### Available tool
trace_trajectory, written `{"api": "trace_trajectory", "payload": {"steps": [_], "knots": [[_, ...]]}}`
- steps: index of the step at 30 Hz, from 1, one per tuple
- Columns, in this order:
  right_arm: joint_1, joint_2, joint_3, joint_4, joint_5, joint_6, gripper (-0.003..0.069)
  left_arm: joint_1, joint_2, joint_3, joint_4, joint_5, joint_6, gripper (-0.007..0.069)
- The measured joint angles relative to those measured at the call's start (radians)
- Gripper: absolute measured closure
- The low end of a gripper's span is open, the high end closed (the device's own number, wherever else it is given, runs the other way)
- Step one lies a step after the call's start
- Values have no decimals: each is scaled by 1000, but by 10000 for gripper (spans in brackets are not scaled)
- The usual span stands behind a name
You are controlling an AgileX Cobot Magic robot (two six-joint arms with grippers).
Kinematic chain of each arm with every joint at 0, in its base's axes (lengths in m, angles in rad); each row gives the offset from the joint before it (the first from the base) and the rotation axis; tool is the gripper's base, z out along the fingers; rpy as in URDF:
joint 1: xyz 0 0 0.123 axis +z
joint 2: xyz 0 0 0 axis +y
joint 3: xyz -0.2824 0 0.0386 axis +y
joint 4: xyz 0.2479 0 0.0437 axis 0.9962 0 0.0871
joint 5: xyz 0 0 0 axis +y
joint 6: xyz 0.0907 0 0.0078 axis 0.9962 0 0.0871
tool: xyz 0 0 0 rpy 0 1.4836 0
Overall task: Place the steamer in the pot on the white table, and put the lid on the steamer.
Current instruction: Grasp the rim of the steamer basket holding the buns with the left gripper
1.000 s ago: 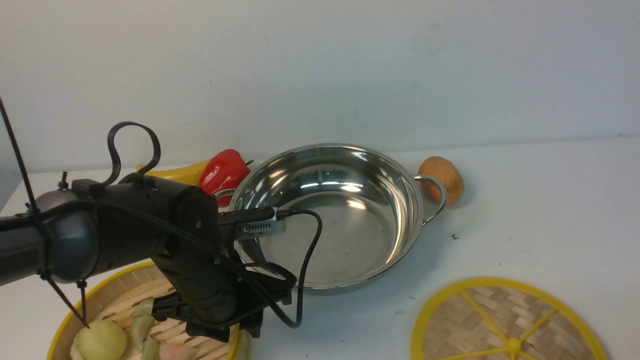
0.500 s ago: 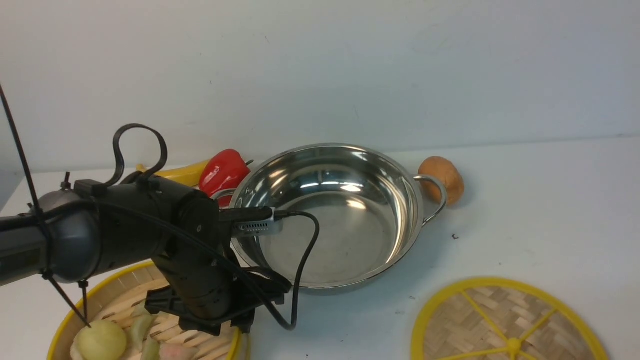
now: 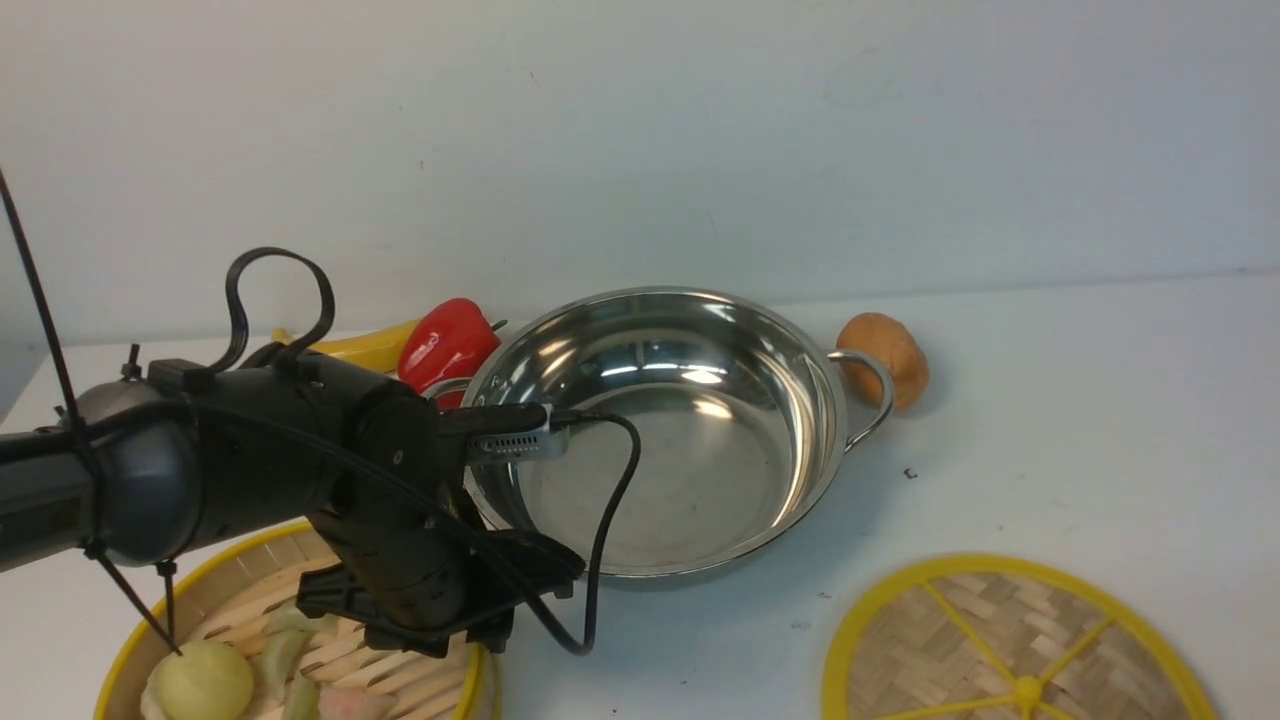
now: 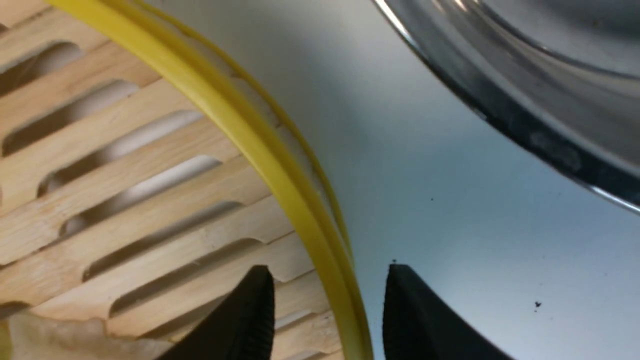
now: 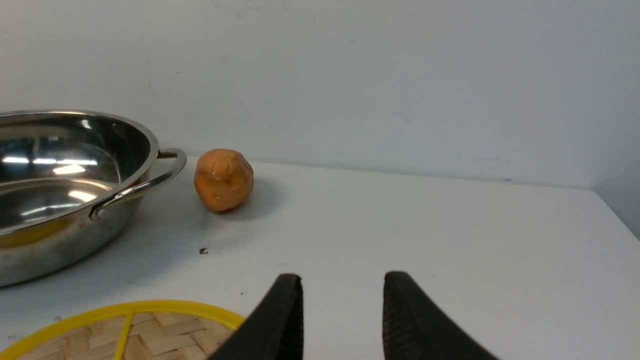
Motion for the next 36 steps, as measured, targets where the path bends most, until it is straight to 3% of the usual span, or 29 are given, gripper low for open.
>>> {"api": "trace_trajectory", "payload": {"steps": [4,16,29,36], "knots": [[0,0,0,0,0,0,413,0,4,0,2,-14,2,374],[0,0,0,0,0,-1,413,-1,29,0,-5,-29,12,581],[0,0,0,0,0,-1,412,-2,21,-2,7,35,74,591],[0,0,0,0,0,-1,412,-2,-69,1,65,91,10,578]]}}
